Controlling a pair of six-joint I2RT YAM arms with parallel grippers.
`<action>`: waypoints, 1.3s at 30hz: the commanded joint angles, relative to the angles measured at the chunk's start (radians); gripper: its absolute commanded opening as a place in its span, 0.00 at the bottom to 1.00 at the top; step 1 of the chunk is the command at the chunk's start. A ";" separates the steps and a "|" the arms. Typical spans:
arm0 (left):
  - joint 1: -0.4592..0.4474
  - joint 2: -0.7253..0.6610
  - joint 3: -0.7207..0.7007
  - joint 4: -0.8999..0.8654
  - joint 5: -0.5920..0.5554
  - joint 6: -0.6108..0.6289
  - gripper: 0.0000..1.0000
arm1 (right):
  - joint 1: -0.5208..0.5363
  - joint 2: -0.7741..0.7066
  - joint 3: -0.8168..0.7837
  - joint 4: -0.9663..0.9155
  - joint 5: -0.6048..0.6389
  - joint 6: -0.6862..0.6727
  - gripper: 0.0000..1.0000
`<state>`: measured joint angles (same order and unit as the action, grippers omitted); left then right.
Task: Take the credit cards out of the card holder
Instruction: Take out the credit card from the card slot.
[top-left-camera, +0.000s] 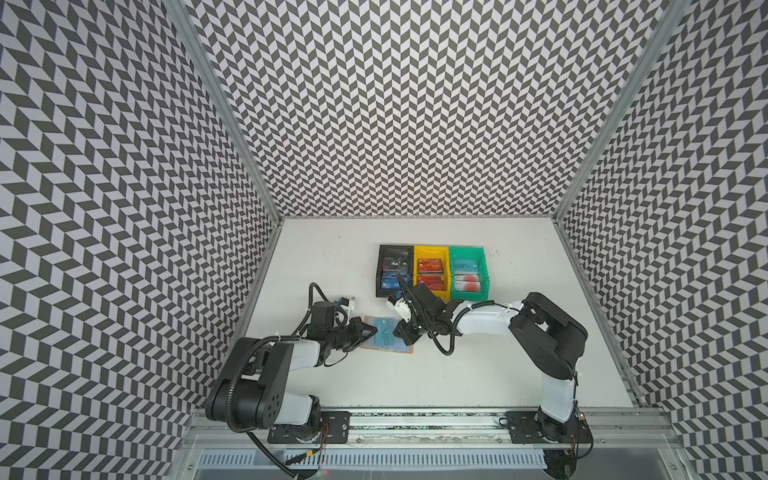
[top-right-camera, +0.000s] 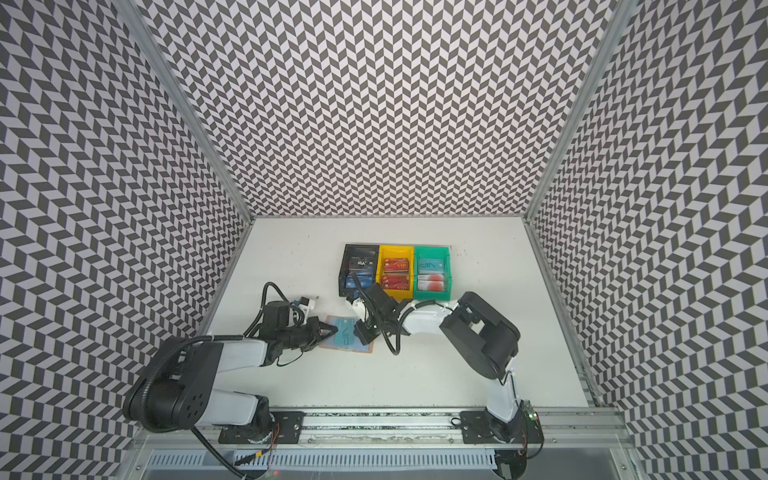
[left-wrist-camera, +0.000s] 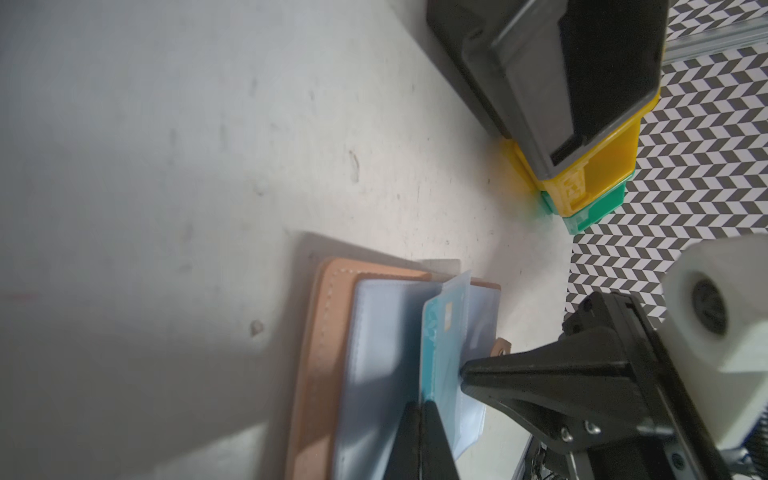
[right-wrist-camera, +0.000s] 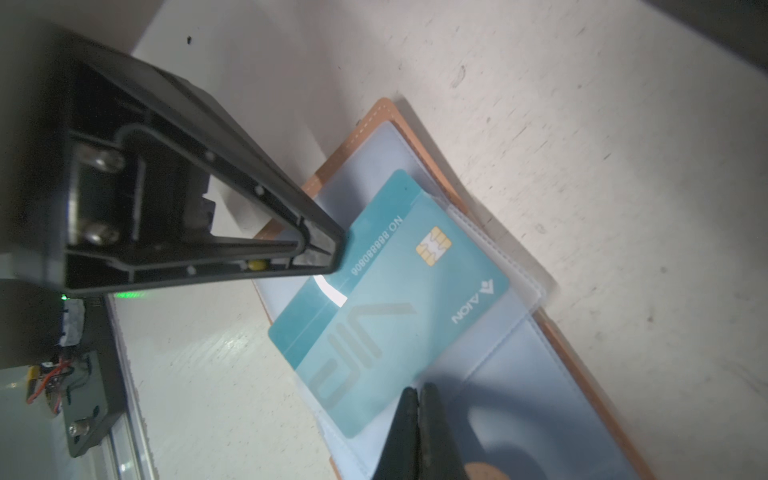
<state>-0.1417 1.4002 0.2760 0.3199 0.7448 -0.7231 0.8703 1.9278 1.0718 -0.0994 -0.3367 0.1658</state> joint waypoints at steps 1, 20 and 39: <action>0.011 -0.042 -0.006 -0.060 -0.038 0.019 0.00 | -0.022 0.061 -0.067 -0.195 0.105 0.001 0.07; 0.017 -0.215 0.074 -0.323 -0.167 0.062 0.00 | -0.024 0.021 -0.051 -0.230 0.083 -0.020 0.07; 0.029 -0.341 0.170 -0.429 -0.086 0.087 0.00 | -0.066 -0.136 0.061 -0.365 -0.055 -0.073 0.17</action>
<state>-0.1173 1.0836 0.4110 -0.1089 0.6067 -0.6449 0.8356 1.8450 1.0962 -0.3672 -0.3664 0.1181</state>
